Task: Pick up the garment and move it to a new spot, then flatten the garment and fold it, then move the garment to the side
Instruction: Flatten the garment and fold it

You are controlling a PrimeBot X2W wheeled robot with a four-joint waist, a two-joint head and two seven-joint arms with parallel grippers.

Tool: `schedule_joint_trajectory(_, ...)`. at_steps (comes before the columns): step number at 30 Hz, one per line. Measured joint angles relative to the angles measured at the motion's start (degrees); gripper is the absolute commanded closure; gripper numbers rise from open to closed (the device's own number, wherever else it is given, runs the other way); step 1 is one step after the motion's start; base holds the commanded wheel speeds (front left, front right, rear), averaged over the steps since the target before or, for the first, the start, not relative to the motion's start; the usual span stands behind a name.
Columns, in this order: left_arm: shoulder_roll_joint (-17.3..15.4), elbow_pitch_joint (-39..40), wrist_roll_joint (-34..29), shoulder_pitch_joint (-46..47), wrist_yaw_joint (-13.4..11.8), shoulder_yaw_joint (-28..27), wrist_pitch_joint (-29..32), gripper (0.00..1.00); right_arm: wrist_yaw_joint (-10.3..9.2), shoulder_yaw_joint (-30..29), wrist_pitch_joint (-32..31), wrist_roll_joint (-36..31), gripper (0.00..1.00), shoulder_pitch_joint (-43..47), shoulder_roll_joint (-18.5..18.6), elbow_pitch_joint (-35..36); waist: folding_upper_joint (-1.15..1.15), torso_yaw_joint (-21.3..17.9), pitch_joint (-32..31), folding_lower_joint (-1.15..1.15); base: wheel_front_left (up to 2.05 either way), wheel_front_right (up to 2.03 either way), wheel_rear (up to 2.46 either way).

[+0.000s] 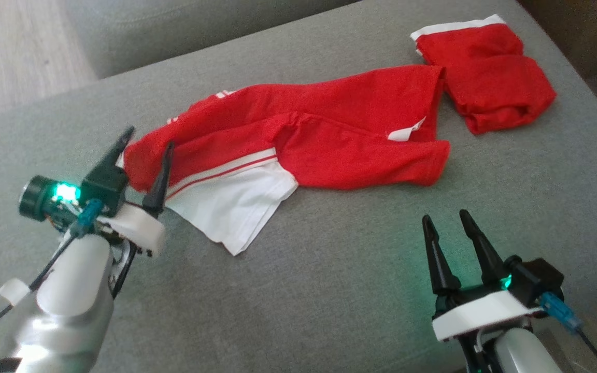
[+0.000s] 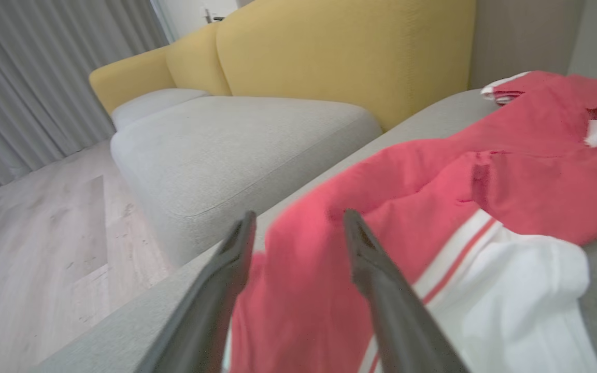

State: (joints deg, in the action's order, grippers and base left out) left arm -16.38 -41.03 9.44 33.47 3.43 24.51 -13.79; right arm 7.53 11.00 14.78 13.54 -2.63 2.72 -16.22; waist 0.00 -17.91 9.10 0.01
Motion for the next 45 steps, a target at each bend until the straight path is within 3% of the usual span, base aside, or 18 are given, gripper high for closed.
schedule_joint_trajectory(8, 0.4, 11.6, 0.2, -3.5, -5.7, -5.1, -0.7, 0.0, 0.0, -0.4, 0.0, -0.6, 0.0, -0.5, 0.0, -0.3, 0.0, 2.7, 0.5, 0.0, 0.0, 0.0, 0.0)
schedule_joint_trajectory(13, 2.6, 22.9, 1.1, -15.1, -9.6, -9.9, -0.7, 0.0, 0.0, -0.8, 0.0, -0.6, 0.0, -0.1, 0.0, -0.7, 0.0, 4.8, -0.9, -0.01, 0.0, 0.0, 0.0)
schedule_joint_trajectory(16, 5.4, 27.9, 1.1, -22.7, -10.3, -10.6, -0.7, 0.0, 0.0, -1.0, 0.0, -1.1, 0.0, 0.0, 0.0, -1.0, 0.0, 6.1, -2.1, -0.01, 0.0, 0.0, 0.0)
schedule_joint_trajectory(21, 10.0, 31.0, -0.1, -31.2, -8.3, -9.4, -0.7, 0.0, 0.0, -1.2, 0.0, -1.5, 0.0, 0.8, 0.0, -1.0, 0.0, 8.4, -3.9, -0.02, 0.0, 0.0, 0.0)
schedule_joint_trajectory(27, 10.9, 25.5, -5.0, -32.8, -4.5, -3.6, -0.7, 0.0, 0.0, -0.8, 0.0, -1.6, 0.0, 1.2, 0.0, -1.2, 0.0, 9.1, -3.7, -0.01, 0.0, 0.0, 0.0)
schedule_joint_trajectory(35, 11.6, 14.6, -8.7, -26.1, -1.9, 1.6, -0.7, 0.0, 0.0, -0.3, 0.0, -1.9, 0.0, 1.0, 0.0, -1.2, 0.0, 7.4, -1.8, -0.01, 0.0, 0.0, 0.0)
schedule_joint_trajectory(45, 12.7, 3.4, -10.5, -16.3, -2.3, 4.7, -0.7, 0.0, 0.0, 0.4, 0.0, -1.9, 0.0, -0.7, 0.0, -1.2, 0.0, 4.5, 1.8, 0.0, 0.0, 0.0, 0.0)
